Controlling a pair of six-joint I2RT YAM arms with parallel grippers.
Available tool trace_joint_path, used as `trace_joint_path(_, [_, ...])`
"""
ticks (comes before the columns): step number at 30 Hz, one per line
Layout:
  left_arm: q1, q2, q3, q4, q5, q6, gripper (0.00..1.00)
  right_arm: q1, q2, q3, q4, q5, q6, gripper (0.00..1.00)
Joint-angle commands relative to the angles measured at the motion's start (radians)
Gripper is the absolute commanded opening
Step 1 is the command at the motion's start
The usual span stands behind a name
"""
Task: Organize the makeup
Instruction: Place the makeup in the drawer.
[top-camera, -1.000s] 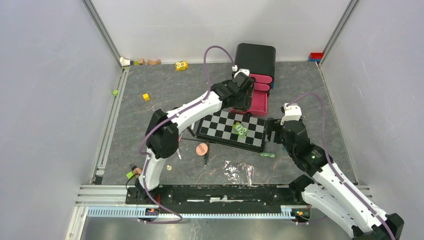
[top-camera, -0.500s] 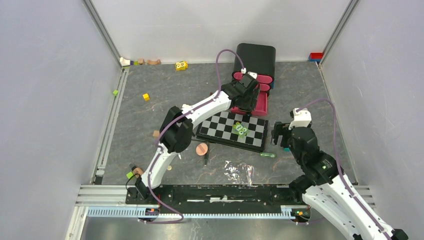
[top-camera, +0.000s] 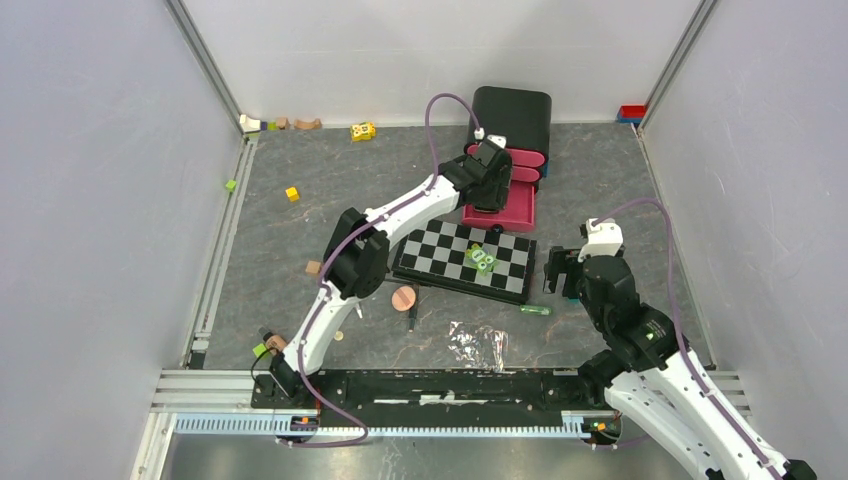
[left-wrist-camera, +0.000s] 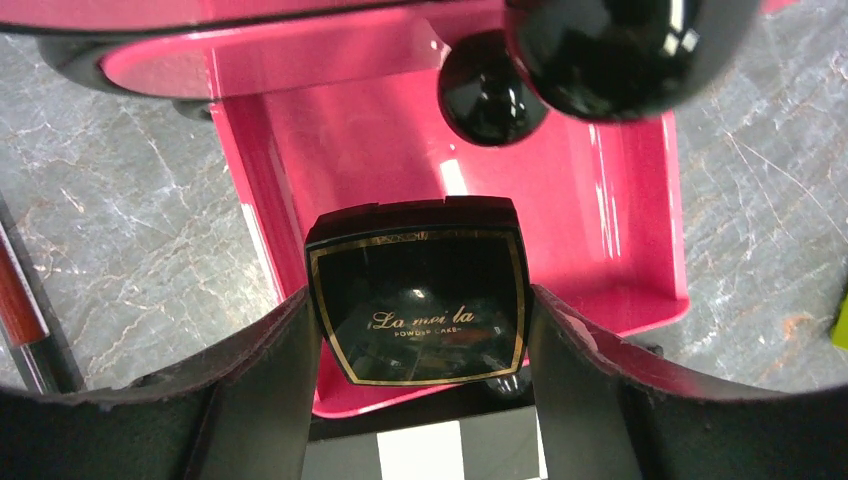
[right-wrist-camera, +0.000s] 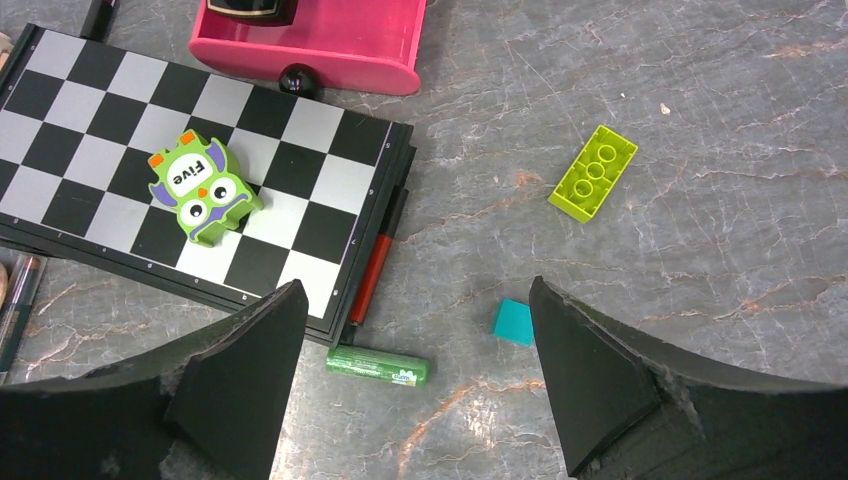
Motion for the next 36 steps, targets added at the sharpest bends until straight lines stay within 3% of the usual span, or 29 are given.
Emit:
trace_joint_path(1, [0.017,0.031,0.067,0.033,-0.001,0.040,0.51,0.006,0.004,0.027,0.016,0.016,-0.011,0.89])
trace_joint_path(13, [0.041,0.128,0.171,0.003,0.024,0.043,0.53,0.006,0.020,0.008,0.027,0.015,-0.026,0.90])
trace_joint_path(25, [0.039,0.145,0.145,-0.016,0.054,0.069,0.55,0.006,0.024,-0.008,0.035,0.012,-0.021,0.90])
trace_joint_path(36, [0.021,0.116,0.065,0.004,-0.017,0.091,0.60,0.006,0.031,-0.021,0.046,0.002,-0.018,0.90])
